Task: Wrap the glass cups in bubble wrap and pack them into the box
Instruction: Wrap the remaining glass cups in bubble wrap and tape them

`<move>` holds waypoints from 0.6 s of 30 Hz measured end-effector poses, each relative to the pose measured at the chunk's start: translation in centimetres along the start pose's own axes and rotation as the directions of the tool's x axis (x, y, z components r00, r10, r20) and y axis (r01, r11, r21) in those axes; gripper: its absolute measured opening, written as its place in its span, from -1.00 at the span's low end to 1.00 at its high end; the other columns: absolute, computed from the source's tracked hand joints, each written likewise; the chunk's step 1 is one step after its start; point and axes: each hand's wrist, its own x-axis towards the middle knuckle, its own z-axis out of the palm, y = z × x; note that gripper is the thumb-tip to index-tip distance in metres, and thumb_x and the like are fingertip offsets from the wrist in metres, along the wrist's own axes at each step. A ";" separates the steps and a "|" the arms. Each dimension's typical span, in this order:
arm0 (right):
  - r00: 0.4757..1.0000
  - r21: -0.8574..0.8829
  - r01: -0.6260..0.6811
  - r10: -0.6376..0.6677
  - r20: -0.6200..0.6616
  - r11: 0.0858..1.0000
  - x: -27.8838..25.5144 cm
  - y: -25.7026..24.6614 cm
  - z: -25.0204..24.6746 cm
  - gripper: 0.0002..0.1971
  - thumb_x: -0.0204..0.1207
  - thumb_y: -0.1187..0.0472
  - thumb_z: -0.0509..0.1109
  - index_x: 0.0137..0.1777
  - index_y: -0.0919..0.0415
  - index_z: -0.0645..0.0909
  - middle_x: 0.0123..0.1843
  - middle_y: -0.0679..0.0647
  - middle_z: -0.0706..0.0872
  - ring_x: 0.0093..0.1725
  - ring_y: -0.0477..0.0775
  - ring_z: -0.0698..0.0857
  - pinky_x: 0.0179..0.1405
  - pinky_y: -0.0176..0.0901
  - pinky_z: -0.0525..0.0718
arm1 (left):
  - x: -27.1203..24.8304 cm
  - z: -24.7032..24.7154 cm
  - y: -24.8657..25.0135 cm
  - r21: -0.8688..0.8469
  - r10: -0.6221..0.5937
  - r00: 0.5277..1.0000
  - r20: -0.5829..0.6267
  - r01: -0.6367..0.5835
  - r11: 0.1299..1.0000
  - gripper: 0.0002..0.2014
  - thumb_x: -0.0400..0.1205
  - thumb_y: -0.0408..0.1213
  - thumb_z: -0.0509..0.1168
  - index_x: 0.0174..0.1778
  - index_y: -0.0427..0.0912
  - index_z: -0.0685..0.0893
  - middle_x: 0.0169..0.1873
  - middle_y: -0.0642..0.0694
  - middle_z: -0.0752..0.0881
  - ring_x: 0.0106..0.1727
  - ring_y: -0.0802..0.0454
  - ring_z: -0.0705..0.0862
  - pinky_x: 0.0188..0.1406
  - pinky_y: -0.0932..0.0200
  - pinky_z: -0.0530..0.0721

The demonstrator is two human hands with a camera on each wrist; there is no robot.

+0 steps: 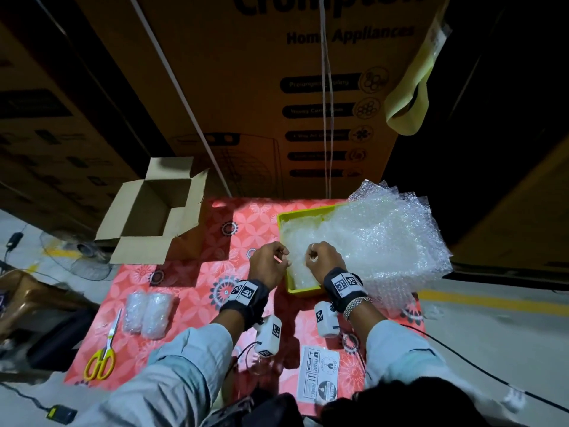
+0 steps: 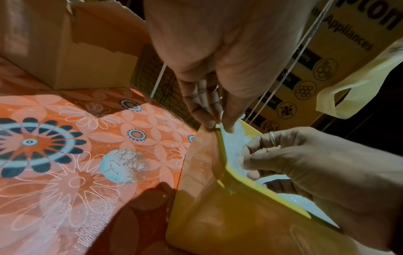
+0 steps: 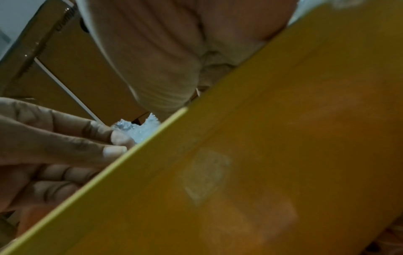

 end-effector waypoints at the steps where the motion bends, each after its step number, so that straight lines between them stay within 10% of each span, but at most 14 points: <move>1: 1.000 0.007 0.011 -0.011 -0.028 1.000 0.0 -0.1 -0.2 -0.92 0.58 0.22 0.51 -0.15 0.07 0.70 0.03 0.05 0.70 -0.03 0.16 0.75 -0.08 -0.08 0.68 | 0.0 -0.2 0.1 -0.021 -0.016 1.000 -0.005 0.016 1.000 -0.83 0.56 -0.39 0.56 -0.01 -0.12 0.74 -0.20 0.04 0.76 -0.19 -0.02 0.78 -0.13 0.07 0.72; 10: 0.966 0.320 0.159 -0.081 -0.245 0.934 -2.5 -1.4 -3.8 -0.83 0.55 0.25 0.53 -0.20 0.00 0.64 -0.06 -0.12 0.71 0.01 -0.06 0.71 0.01 -0.09 0.70 | 0.8 -2.8 2.6 -0.396 -0.081 0.997 0.016 0.081 0.915 -0.72 0.48 0.03 0.59 -0.05 -0.02 0.74 -0.05 0.04 0.79 -0.08 -0.08 0.78 0.00 -0.09 0.81; 15: 0.954 0.416 0.267 -0.175 -0.245 0.870 -6.2 -2.5 -5.4 -0.83 0.50 0.41 0.56 -0.05 0.12 0.79 0.24 -0.03 0.75 0.30 -0.11 0.69 0.33 -0.25 0.58 | -0.5 -6.0 4.0 -0.729 -0.029 0.992 0.119 0.107 0.676 -0.75 0.68 -0.55 0.28 -0.29 -0.23 0.63 -0.09 -0.22 0.82 0.07 -0.21 0.82 -0.08 -0.08 0.80; 18: 0.961 0.602 0.212 -0.051 -0.273 0.770 -8.5 -3.0 -5.0 -0.82 0.53 0.27 0.60 0.07 0.01 0.80 0.30 -0.08 0.74 0.34 -0.15 0.66 0.35 -0.15 0.59 | -2.7 -8.3 2.5 -0.839 -0.015 0.970 0.244 0.219 0.499 -0.70 0.62 -0.55 0.21 -0.38 -0.14 0.48 -0.27 -0.11 0.75 -0.03 -0.22 0.79 -0.35 0.11 0.62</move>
